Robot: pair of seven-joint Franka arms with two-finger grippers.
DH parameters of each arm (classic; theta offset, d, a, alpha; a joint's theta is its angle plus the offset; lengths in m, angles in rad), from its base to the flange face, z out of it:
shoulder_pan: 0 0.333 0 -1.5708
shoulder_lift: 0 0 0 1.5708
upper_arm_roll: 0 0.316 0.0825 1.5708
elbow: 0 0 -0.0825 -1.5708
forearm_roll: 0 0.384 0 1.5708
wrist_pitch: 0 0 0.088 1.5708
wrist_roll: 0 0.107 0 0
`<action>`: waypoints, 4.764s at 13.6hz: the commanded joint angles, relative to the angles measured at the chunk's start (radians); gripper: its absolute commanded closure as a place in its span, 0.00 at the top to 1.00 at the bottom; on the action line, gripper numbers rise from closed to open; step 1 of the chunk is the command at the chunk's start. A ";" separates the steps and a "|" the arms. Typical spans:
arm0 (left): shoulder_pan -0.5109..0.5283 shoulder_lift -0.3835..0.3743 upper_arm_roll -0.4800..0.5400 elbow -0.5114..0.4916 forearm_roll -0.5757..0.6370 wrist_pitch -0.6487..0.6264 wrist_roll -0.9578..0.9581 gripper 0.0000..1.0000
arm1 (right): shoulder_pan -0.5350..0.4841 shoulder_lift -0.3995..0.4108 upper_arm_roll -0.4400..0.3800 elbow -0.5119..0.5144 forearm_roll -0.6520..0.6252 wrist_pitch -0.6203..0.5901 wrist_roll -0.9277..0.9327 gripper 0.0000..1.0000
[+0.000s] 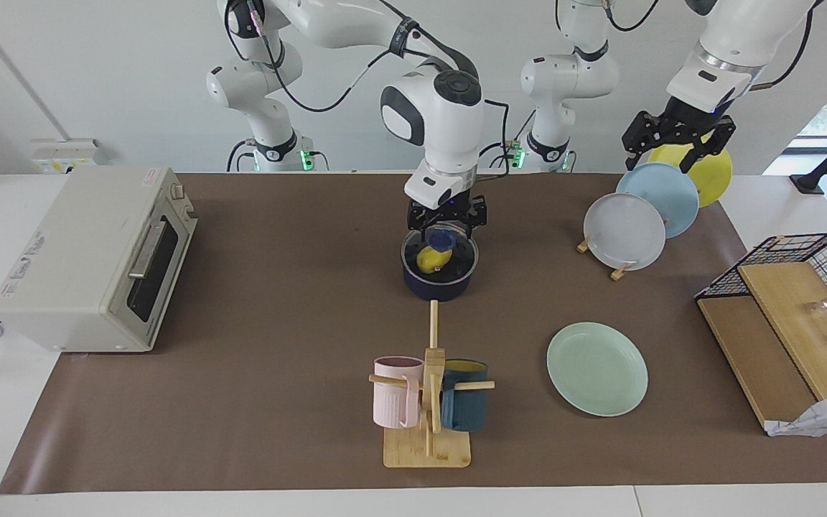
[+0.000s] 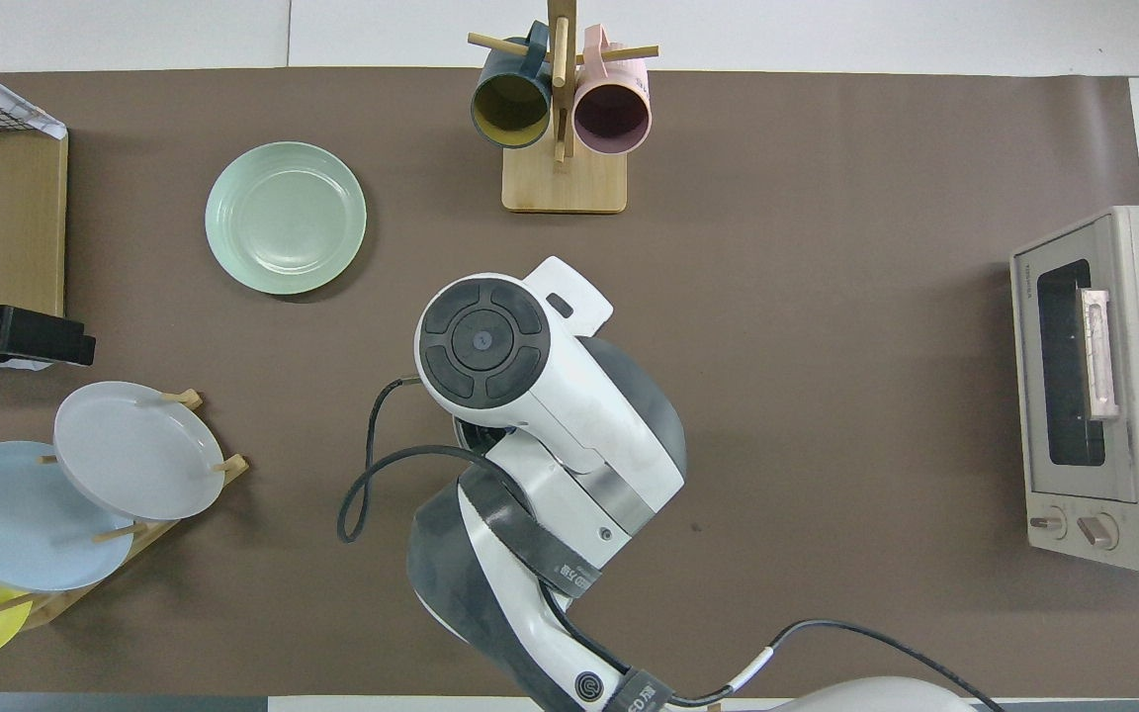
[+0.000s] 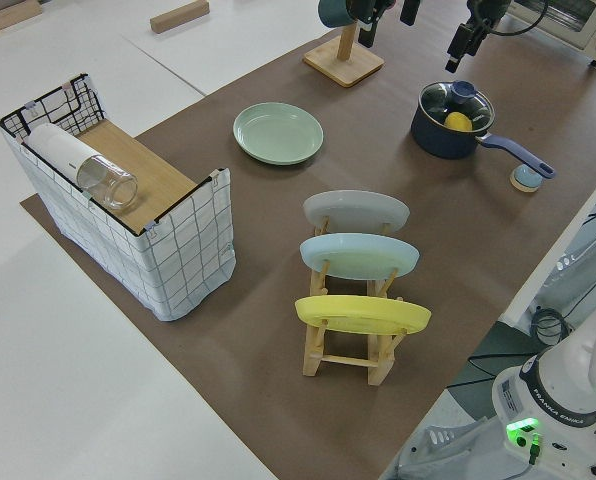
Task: Transfer potato from pot to plate
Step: 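Grasp the glass lid knob with the right gripper and lift it, then set the lid down by the oven while the left gripper reaches the pot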
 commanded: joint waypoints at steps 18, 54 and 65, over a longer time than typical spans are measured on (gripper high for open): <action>-0.030 -0.021 0.002 -0.019 -0.026 0.022 -0.004 1.00 | 0.033 -0.085 0.008 -0.249 -0.071 0.216 -0.038 0.90; -0.623 0.168 -0.001 -0.464 -0.062 0.692 -0.708 1.00 | -0.671 -0.144 0.000 -0.476 -0.033 0.321 -0.842 0.39; -0.660 0.247 -0.001 -0.499 -0.062 0.807 -0.790 1.00 | -0.668 -0.158 0.000 -0.251 -0.031 0.017 -0.828 1.00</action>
